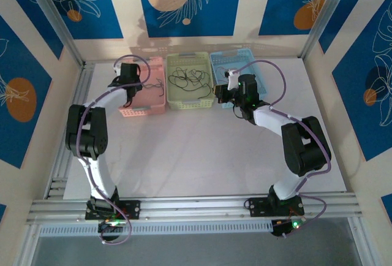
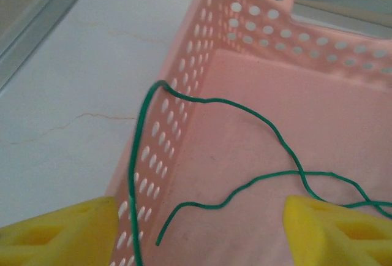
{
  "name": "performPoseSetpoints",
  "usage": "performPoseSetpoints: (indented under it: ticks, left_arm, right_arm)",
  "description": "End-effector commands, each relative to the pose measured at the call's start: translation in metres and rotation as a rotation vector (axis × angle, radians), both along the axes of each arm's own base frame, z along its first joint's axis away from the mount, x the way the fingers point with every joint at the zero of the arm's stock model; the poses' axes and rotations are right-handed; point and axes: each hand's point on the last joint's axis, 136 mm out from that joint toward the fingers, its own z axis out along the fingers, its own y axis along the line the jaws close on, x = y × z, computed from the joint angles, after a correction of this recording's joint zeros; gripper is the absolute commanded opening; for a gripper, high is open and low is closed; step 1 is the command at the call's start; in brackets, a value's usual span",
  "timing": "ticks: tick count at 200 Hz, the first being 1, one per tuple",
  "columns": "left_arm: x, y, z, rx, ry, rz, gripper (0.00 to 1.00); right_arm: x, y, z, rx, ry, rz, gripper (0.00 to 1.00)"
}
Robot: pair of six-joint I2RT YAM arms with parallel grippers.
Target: Untangle the cables
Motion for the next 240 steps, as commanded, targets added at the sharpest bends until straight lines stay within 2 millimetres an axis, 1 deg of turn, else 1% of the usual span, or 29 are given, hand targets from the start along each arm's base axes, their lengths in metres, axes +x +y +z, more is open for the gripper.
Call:
performPoseSetpoints:
  ticks: [1, 24, 41, 59, 78, 85, 94, 109, 118, 133, 141, 154, 169, 185, 203, 224, 229, 240]
  left_arm:
    - [-0.005, -0.002, 0.031, -0.039, -0.032, -0.025, 0.75]
    - [-0.018, -0.007, 0.047, -0.071, -0.055, -0.050, 0.78]
    - [-0.032, -0.007, 0.059, -0.088, -0.075, -0.055, 0.79]
    - [-0.049, -0.003, 0.074, -0.089, -0.110, -0.046, 0.83]
    - [-0.069, -0.008, 0.088, -0.111, -0.156, -0.098, 0.82]
    - [-0.075, -0.020, 0.091, -0.144, -0.176, -0.165, 0.81]
    - [-0.082, -0.042, 0.095, -0.208, -0.218, -0.284, 0.80]
    - [-0.096, -0.089, 0.100, -0.335, -0.289, -0.524, 0.77]
    - [-0.108, -0.119, 0.101, -0.409, -0.306, -0.666, 0.75]
    - [-0.132, -0.160, 0.094, -0.463, -0.305, -0.847, 0.74]
    - [-0.144, -0.176, 0.087, -0.458, -0.293, -0.908, 0.74]
    - [-0.162, -0.197, 0.075, -0.446, -0.270, -0.977, 0.74]
    - [-0.176, -0.212, 0.068, -0.459, -0.279, -1.029, 0.75]
    - [-0.185, -0.221, 0.070, -0.518, -0.334, -1.080, 0.76]
    - [-0.187, -0.229, 0.068, -0.543, -0.369, -1.131, 0.74]
    - [-0.188, -0.233, 0.057, -0.536, -0.370, -1.152, 0.72]
    - [-0.189, -0.234, 0.057, -0.536, -0.384, -1.156, 0.72]
    - [-0.193, -0.235, 0.064, -0.539, -0.431, -1.179, 0.72]
  right_arm:
    - [0.001, 0.007, 0.016, 0.013, -0.045, 0.026, 0.00]
    - [0.000, 0.008, 0.017, 0.015, -0.047, 0.028, 0.00]
    - [0.000, 0.009, 0.017, 0.016, -0.047, 0.030, 0.00]
    - [0.000, 0.010, 0.017, 0.018, -0.049, 0.035, 0.00]
    - [-0.003, 0.016, 0.022, 0.036, -0.071, 0.068, 0.00]
    - [-0.005, 0.019, 0.025, 0.044, -0.087, 0.089, 0.00]
    - [-0.009, 0.025, 0.029, 0.050, -0.106, 0.117, 0.00]
    - [-0.017, 0.038, 0.036, 0.065, -0.140, 0.183, 0.00]
    - [-0.024, 0.048, 0.042, 0.095, -0.157, 0.250, 0.00]
    - [-0.038, 0.066, 0.048, 0.156, -0.157, 0.379, 0.00]
    - [-0.045, 0.075, 0.051, 0.183, -0.158, 0.436, 0.00]
    - [-0.056, 0.088, 0.052, 0.198, -0.156, 0.517, 0.00]
    - [-0.067, 0.102, 0.053, 0.203, -0.148, 0.601, 0.00]
    - [-0.078, 0.114, 0.053, 0.215, -0.139, 0.680, 0.00]
    - [-0.092, 0.124, 0.057, 0.272, -0.100, 0.800, 0.01]
    - [-0.108, 0.135, 0.058, 0.309, -0.068, 0.910, 0.02]
    - [-0.111, 0.138, 0.058, 0.309, -0.069, 0.927, 0.02]
    - [-0.118, 0.142, 0.057, 0.305, -0.067, 0.962, 0.02]
